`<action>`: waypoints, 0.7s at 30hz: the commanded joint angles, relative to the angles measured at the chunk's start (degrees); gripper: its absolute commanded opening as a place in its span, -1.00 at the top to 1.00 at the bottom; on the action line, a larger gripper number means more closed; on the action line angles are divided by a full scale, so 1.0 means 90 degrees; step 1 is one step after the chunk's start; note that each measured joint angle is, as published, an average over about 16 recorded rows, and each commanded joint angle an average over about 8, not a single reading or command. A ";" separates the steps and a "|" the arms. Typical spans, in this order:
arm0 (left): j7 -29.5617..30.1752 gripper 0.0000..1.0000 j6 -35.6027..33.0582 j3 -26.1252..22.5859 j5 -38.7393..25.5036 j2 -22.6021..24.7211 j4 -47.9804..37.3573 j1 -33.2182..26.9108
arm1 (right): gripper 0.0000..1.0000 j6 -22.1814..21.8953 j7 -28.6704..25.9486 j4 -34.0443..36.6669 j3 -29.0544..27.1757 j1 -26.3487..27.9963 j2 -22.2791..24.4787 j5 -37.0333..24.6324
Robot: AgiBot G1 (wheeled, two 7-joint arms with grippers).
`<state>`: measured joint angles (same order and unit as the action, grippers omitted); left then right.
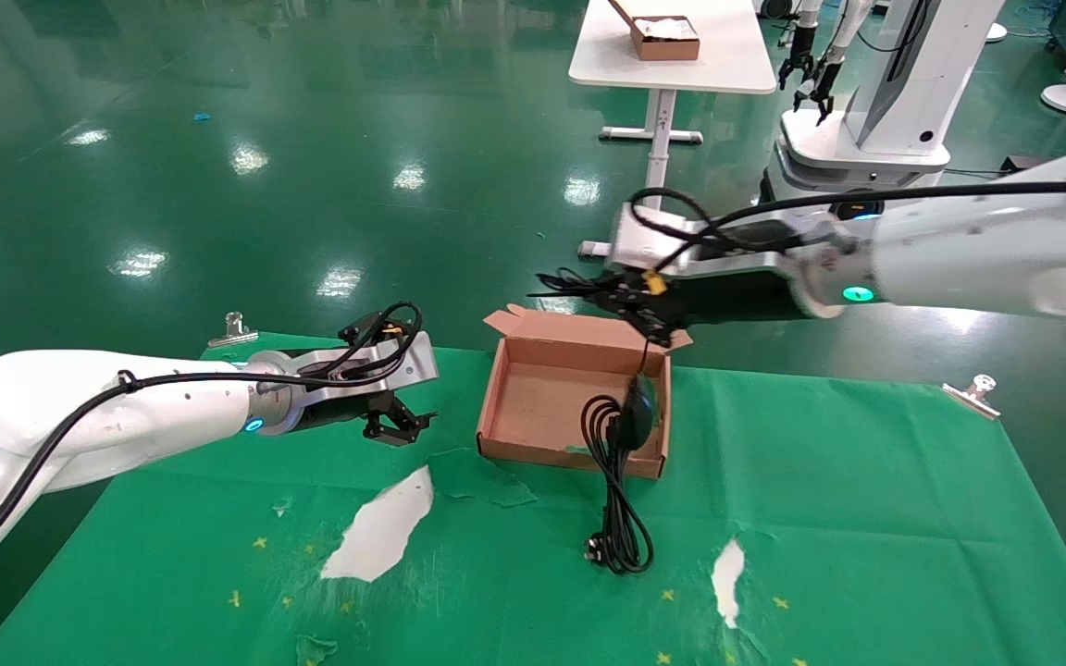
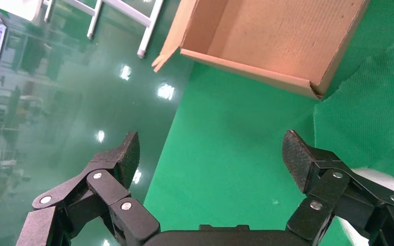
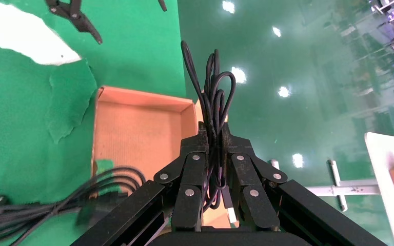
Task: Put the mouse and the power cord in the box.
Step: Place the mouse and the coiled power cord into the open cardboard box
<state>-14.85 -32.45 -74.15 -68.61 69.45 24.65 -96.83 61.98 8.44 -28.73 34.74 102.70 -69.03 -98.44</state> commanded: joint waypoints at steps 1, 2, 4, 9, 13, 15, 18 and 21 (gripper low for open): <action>0.0045 -1.00 0.0024 -0.0015 -0.0019 -0.0031 0.0069 0.0009 | 1.00 -0.0116 0.0305 0.0464 0.0009 0.0096 -0.0265 0.0015; 0.0071 -1.00 0.0034 -0.0025 -0.0030 -0.0041 0.0095 0.0011 | 1.00 -0.0203 0.0401 0.0694 0.0031 0.0113 -0.0366 -0.0017; 0.0123 -1.00 0.0053 -0.0046 -0.0055 -0.0061 0.0145 0.0013 | 1.00 -0.0398 0.0566 0.1134 0.0071 0.0133 -0.0550 -0.0081; 0.0248 -1.00 0.0099 -0.0095 -0.0114 -0.0104 0.0260 0.0017 | 1.00 -0.0911 0.0888 0.1857 0.0073 0.0142 -0.0843 -0.0083; 0.0343 -1.00 0.0133 -0.0134 -0.0159 -0.0136 0.0344 0.0018 | 1.00 -0.1259 0.1120 0.2021 -0.0018 0.0134 -0.0929 0.0109; 0.0388 -1.00 0.0148 -0.0152 -0.0180 -0.0150 0.0384 0.0018 | 1.00 -0.1413 0.1218 0.2016 -0.0063 0.0138 -0.0946 0.0222; 0.0454 -1.00 0.0172 -0.0179 -0.0211 -0.0171 0.0440 0.0019 | 1.00 -0.1595 0.1330 0.1964 -0.0117 0.0170 -0.0958 0.0392; 0.0516 -1.00 0.0193 -0.0205 -0.0240 -0.0191 0.0492 0.0019 | 1.00 -0.1696 0.1407 0.1891 -0.0159 0.0228 -0.0964 0.0563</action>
<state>-10.24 -30.72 -75.98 -70.76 67.75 29.06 -96.66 47.36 20.91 -11.70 33.46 104.84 -77.71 -93.39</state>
